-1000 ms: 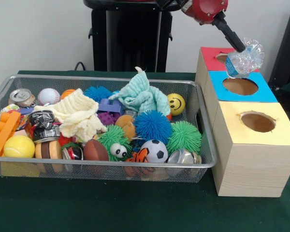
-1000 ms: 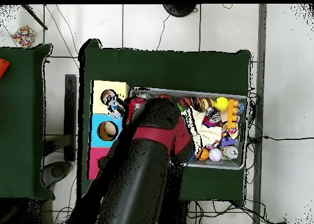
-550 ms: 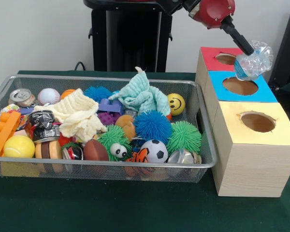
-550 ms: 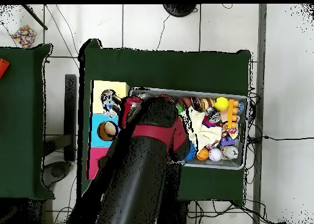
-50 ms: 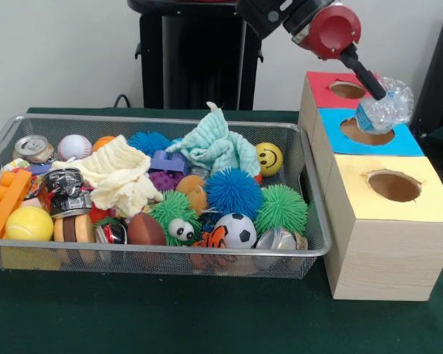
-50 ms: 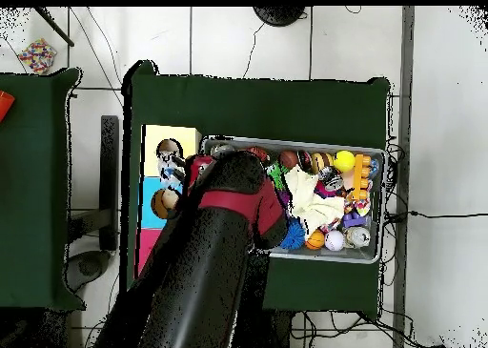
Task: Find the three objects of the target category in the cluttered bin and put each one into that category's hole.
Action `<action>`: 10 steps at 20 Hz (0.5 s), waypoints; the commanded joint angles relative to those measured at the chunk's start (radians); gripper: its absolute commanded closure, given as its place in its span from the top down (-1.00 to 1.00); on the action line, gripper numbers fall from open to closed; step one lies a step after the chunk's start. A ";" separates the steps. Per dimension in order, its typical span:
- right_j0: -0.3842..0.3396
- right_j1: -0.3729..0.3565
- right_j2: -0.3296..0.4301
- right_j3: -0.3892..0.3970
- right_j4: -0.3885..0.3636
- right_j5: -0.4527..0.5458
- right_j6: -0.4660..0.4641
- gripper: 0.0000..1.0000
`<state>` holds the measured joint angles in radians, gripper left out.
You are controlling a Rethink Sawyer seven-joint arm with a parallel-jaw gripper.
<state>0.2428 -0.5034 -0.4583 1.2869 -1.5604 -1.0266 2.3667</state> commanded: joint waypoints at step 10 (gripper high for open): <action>0.016 0.101 0.080 0.035 -0.073 0.051 -0.186 -1.00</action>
<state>0.2596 -0.4565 -0.4580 1.2866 -1.5766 -1.0266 2.3667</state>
